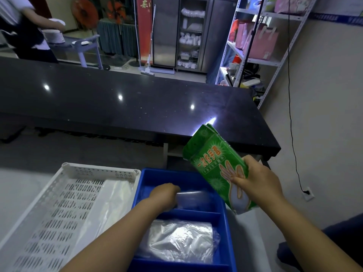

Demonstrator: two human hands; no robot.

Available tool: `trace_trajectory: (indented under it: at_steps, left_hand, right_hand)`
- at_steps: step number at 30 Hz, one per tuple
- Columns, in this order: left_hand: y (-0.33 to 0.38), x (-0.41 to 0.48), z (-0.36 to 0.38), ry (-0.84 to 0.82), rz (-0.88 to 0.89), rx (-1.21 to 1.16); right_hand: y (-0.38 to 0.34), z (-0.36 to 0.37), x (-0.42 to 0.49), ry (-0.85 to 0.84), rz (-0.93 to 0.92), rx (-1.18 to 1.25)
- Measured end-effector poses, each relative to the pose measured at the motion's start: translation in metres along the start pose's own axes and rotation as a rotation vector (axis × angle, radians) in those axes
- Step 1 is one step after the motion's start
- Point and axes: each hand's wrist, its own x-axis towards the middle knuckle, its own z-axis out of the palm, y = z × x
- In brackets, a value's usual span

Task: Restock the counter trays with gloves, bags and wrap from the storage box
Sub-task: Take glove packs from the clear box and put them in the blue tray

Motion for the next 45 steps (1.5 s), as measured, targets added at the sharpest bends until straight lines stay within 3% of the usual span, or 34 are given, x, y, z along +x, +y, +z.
trace_trajectory:
  at_steps: [7, 10, 15, 20, 29, 33, 42, 45]
  left_hand:
    - [0.0, -0.06, -0.025, 0.451, 0.226, 0.378]
    - [-0.008, -0.097, -0.018, 0.537, 0.337, 0.317]
    - [-0.019, -0.132, -0.001, 0.544, 0.323, 0.265]
    - [-0.025, -0.143, 0.015, 0.587, 0.328, 0.243]
    - [-0.025, -0.151, 0.014, 0.709, 0.264, 0.256]
    - [-0.022, -0.147, 0.014, 0.648, 0.283, 0.257]
    - [-0.018, -0.139, 0.014, 0.635, 0.303, 0.242]
    - [-0.017, -0.137, 0.014, 0.623, 0.3, 0.24]
  right_hand:
    - [-0.031, -0.006, 0.013, 0.05, -0.194, -0.042]
    - [-0.054, 0.006, 0.018, 0.022, -0.301, -0.054]
    - [-0.079, 0.048, 0.025, -0.076, -0.453, -0.212]
    - [-0.083, 0.071, 0.038, -0.402, -0.436, -0.298]
    - [-0.085, 0.087, 0.054, -0.625, -0.429, -0.371]
    - [-0.082, 0.102, 0.049, -0.595, -0.447, -0.325]
    - [-0.081, 0.1, 0.057, -0.799, -0.322, -0.182]
    - [-0.082, 0.109, 0.049, -0.629, -0.404, -0.253]
